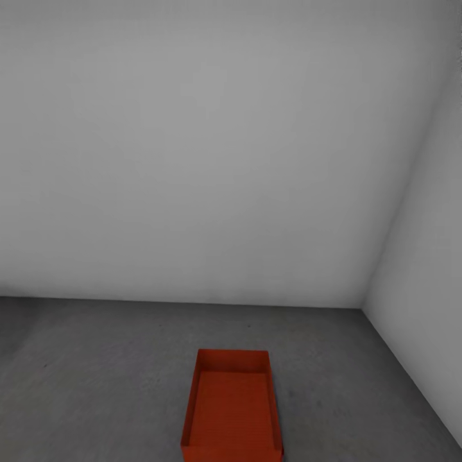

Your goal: Move the two storage containers from the living room to the garage. In the garage, place one container on the floor and stack the other container on top of it (either order is fine).

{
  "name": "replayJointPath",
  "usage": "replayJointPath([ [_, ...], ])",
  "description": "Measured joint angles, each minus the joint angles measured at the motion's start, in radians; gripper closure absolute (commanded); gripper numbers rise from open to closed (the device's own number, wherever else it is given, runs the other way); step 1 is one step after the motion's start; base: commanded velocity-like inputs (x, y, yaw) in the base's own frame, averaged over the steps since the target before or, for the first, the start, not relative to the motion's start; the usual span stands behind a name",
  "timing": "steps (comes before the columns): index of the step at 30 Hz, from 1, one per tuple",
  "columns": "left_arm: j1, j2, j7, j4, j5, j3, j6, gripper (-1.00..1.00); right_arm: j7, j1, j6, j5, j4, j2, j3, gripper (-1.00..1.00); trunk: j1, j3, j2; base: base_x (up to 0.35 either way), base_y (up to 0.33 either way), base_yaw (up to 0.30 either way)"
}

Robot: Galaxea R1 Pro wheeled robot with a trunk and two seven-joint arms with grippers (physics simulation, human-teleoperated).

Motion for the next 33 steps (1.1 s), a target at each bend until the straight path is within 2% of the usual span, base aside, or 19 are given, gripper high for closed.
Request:
replayJointPath([
  [14, 0.002, 0.0, 0.0, 0.0, 0.002, 0.0, 0.001, -1.0, 0.0, 0.001, 0.0, -0.001, 0.001, 0.001, 0.0, -1.0, 0.0, 0.01, 0.0, 0.0, 0.0, 0.0],
  [27, 0.032, 0.0, 0.0, 0.0, 0.004, 0.0, 0.0, -1.0, 0.0, 0.063, -0.002, -0.001, 0.001, -0.001, 0.0, -1.0, 0.0, 0.01, 0.0, 0.0, 0.0, 0.0],
  [33, 0.037, 0.002, 0.0, 0.0, 0.008, 0.0, 0.0, -1.0, 0.0, 0.081, -0.004, -0.002, 0.001, -0.024, 0.0, -1.0, 0.0, 0.01, 0.0, 0.0, 0.0, 0.0],
])
